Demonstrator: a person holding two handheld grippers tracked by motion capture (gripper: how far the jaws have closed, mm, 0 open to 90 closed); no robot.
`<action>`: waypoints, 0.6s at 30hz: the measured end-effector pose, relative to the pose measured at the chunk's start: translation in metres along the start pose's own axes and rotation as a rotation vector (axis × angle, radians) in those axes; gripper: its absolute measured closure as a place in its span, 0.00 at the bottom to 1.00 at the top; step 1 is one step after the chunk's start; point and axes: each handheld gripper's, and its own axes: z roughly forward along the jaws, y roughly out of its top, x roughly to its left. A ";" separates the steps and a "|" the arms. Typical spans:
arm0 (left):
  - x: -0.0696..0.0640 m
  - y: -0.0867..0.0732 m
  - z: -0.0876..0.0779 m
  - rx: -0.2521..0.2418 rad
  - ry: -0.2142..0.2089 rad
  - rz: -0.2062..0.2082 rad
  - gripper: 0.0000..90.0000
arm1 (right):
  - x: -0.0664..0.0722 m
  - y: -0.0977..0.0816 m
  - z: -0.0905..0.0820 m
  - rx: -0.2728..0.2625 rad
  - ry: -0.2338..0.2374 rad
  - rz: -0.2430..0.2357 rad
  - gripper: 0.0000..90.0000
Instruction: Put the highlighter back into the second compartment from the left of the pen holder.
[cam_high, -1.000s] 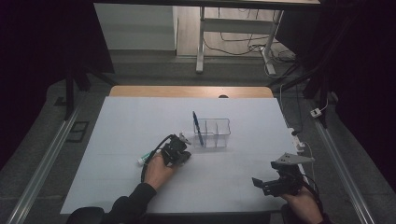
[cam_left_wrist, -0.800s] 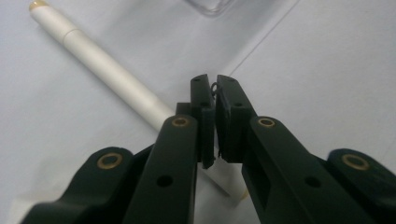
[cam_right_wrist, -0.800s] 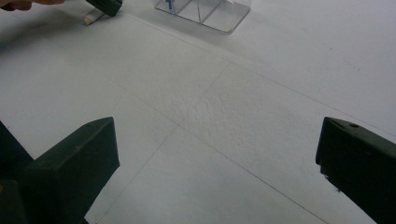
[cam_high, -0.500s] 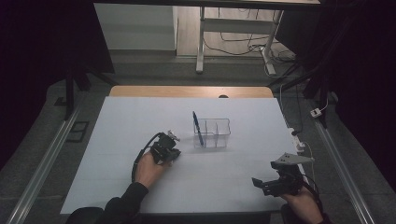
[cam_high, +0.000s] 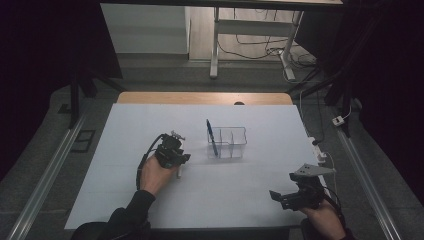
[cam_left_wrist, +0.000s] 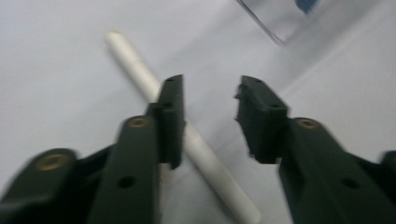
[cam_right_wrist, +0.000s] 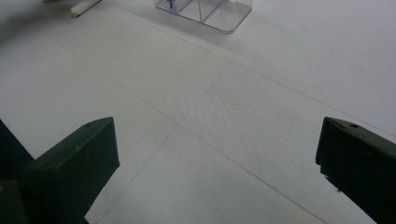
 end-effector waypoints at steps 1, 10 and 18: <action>0.003 0.001 0.000 0.005 0.010 -0.011 0.63 | 0.000 0.000 0.000 0.000 0.000 0.000 0.00; 0.022 0.014 0.014 0.037 0.054 -0.115 0.60 | 0.000 0.000 0.000 0.005 -0.002 -0.002 0.00; 0.024 0.026 0.030 0.076 0.101 -0.160 0.68 | 0.000 0.000 0.000 0.000 0.004 0.000 0.00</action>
